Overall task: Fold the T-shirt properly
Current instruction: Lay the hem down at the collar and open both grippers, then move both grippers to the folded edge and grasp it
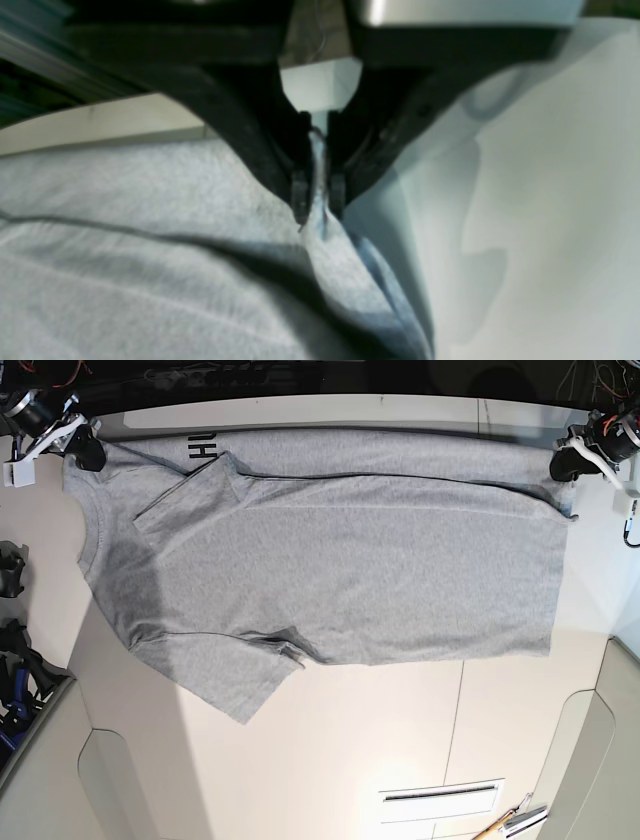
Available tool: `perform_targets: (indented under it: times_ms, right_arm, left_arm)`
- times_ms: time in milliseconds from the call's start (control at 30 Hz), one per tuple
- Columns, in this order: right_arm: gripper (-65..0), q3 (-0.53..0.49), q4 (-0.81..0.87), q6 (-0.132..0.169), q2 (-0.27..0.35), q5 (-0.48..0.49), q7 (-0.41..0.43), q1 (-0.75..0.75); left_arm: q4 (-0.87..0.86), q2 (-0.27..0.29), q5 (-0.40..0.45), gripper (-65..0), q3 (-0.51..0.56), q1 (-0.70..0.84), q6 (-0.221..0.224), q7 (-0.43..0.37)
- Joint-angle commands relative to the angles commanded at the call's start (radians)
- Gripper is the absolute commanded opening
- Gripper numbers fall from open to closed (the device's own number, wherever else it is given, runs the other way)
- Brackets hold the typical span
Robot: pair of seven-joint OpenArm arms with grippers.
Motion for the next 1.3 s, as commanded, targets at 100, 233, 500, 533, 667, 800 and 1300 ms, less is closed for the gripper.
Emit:
perform_targets:
  times_ms: [100, 233, 500, 533, 667, 800, 1300]
  right_arm:
    - [-65.0, 0.0, 0.0, 0.0, 0.0, 0.008, -0.003, -0.014]
    - [-65.0, 0.002, 0.0, 0.0, -0.001, 0.01, 0.005, -0.013]
    - [-48.7, 0.011, 0.0, -0.008, -0.001, -0.016, 0.004, -0.013]
    - [-43.0, 0.019, 0.0, -0.008, -0.001, -0.015, 0.004, -0.012]
    - [-40.1, 0.094, 0.0, -0.008, 0.0, -0.006, 0.005, -0.01]
    - [-40.1, 0.184, 0.0, -0.008, 0.001, 0.018, 0.039, 0.0]
    - [-40.0, 0.061, -0.204, -0.02, 0.083, -0.211, 0.19, 0.52]
  left_arm:
    - [0.0, 0.005, -0.013, -65.0, 0.0, 0.019, 0.0, 0.004]
    - [0.0, 0.005, -0.017, -65.0, 0.0, 0.022, 0.0, 0.004]
    - [0.0, 0.005, -0.018, -38.7, 0.0, 0.023, 0.0, 0.005]
    - [0.0, 0.005, -0.022, -38.7, 0.0, 0.027, 0.0, 0.005]
    - [0.0, 0.005, -0.095, -38.7, -0.048, 0.032, 0.0, 0.027]
    - [0.0, 0.005, -0.155, -38.7, -0.164, 0.032, 0.0, 0.052]
    - [-0.003, -0.01, -0.068, -26.1, -0.213, -0.063, 0.0, -0.198]
